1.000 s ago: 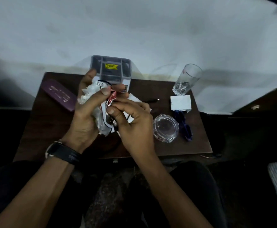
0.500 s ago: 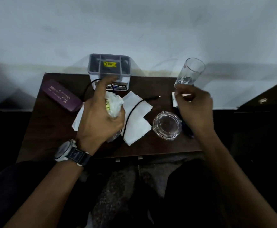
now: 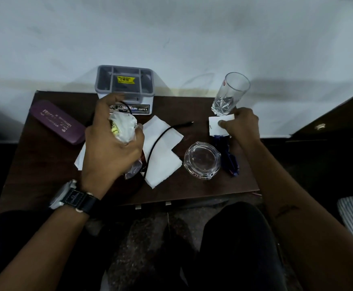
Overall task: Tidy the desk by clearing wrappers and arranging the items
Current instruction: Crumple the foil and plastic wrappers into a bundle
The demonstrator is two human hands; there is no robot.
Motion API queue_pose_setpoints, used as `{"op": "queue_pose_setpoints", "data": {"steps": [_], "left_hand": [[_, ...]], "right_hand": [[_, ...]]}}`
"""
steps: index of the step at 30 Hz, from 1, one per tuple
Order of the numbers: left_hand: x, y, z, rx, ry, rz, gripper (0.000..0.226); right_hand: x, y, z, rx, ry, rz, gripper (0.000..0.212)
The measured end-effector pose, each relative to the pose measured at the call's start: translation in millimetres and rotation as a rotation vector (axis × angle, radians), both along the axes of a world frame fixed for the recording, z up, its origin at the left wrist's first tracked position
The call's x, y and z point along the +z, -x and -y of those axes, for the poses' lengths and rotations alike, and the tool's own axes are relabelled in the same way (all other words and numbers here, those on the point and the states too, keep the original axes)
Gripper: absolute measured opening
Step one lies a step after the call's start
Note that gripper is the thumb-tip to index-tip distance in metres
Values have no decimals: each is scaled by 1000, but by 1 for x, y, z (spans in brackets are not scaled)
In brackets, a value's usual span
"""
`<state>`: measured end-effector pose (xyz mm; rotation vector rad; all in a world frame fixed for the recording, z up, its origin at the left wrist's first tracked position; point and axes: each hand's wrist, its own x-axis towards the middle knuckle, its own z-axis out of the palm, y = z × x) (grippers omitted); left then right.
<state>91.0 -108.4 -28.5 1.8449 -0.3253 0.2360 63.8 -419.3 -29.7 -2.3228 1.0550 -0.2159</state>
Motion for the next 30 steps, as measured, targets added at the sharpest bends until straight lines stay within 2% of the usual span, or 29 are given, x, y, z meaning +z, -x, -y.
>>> {"op": "queue_pose_setpoints", "data": {"steps": [4, 8, 12, 14, 16, 22, 26, 28, 30], "left_hand": [[-4, -2, 3, 8, 27, -25, 59], [-6, -6, 7, 42, 147, -123, 55], [-2, -6, 11, 37, 307, -178, 47], [3, -3, 13, 25, 350, -187, 50], [8, -1, 13, 9, 427, -246, 56], [15, 4, 11, -193, 525, -379, 79], [9, 3, 10, -292, 526, -354, 68], [10, 3, 11, -251, 535, -306, 59], [11, 4, 14, -155, 524, -230, 51]], "right_hand": [[14, 5, -9, -15, -4, 174, 37], [41, 12, -35, 55, -28, 353, 37], [60, 22, -84, 172, -445, 524, 36], [57, 27, -112, 282, -655, 486, 37], [49, 28, -136, 345, -757, 443, 36], [35, 25, -163, 429, -682, 458, 38], [37, 26, -159, 349, -741, 350, 69], [35, 27, -164, 293, -728, 396, 61], [32, 30, -177, 231, -569, 481, 40]]}}
